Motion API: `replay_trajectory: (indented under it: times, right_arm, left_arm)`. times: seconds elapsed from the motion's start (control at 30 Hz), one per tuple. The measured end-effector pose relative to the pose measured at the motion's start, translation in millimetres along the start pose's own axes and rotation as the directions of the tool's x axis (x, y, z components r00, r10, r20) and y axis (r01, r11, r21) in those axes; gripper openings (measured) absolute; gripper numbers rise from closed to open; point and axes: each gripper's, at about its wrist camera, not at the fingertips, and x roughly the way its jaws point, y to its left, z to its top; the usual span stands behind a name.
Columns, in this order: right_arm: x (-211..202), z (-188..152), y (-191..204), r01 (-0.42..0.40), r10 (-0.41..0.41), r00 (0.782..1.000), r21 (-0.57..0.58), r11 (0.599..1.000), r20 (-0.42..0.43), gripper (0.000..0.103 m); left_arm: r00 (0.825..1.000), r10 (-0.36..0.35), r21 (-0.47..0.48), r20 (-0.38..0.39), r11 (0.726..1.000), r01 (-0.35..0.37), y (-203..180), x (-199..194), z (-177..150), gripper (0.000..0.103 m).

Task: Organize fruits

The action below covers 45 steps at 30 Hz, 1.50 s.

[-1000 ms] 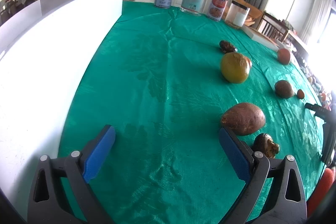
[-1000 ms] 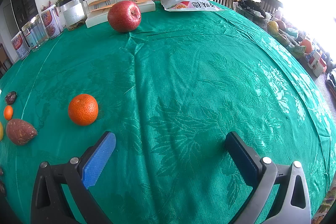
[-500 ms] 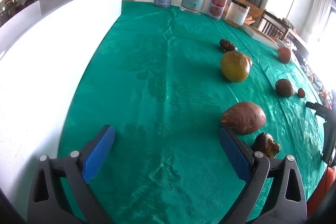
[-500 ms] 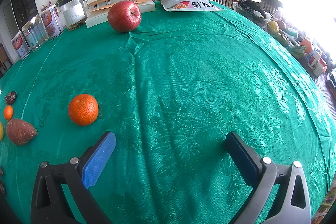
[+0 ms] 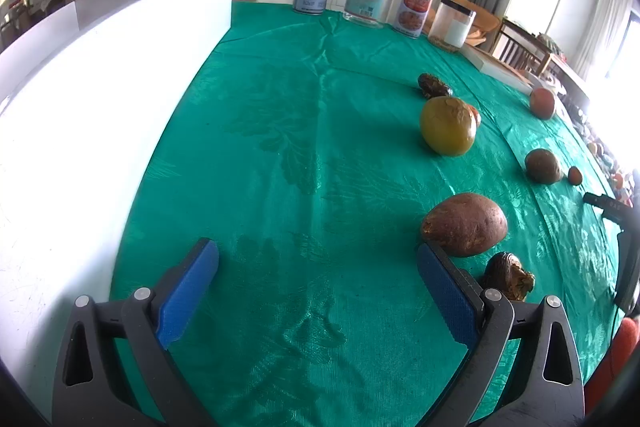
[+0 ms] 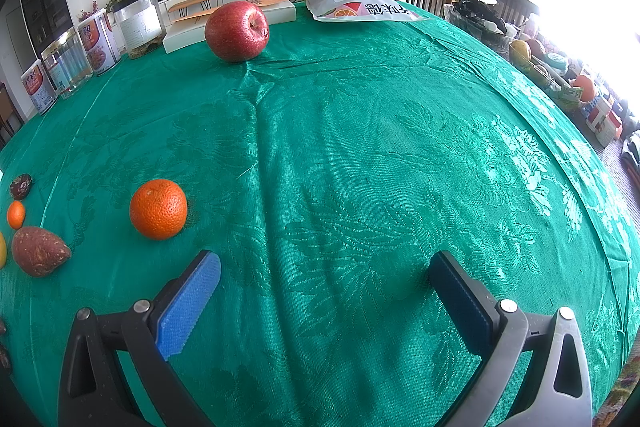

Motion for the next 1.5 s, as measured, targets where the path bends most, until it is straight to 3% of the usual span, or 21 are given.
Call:
replay_trajectory:
  times: [0.5, 1.5]
  right_arm:
    - [0.3, 0.3, 0.6, 0.001, -0.001, 1.0, 0.0, 1.0, 0.0, 0.103]
    - [0.3, 0.0, 0.6, 0.001, -0.001, 1.0, -0.001, 1.0, 0.001, 0.103]
  left_arm:
    - [0.999, -0.036, -0.023, 0.014, 0.999, 0.037, 3.1, -1.6, 0.0, 0.1]
    - [1.0, -0.019, -0.007, 0.006, 1.0, 0.019, -0.1, -0.3, 0.0, 0.1]
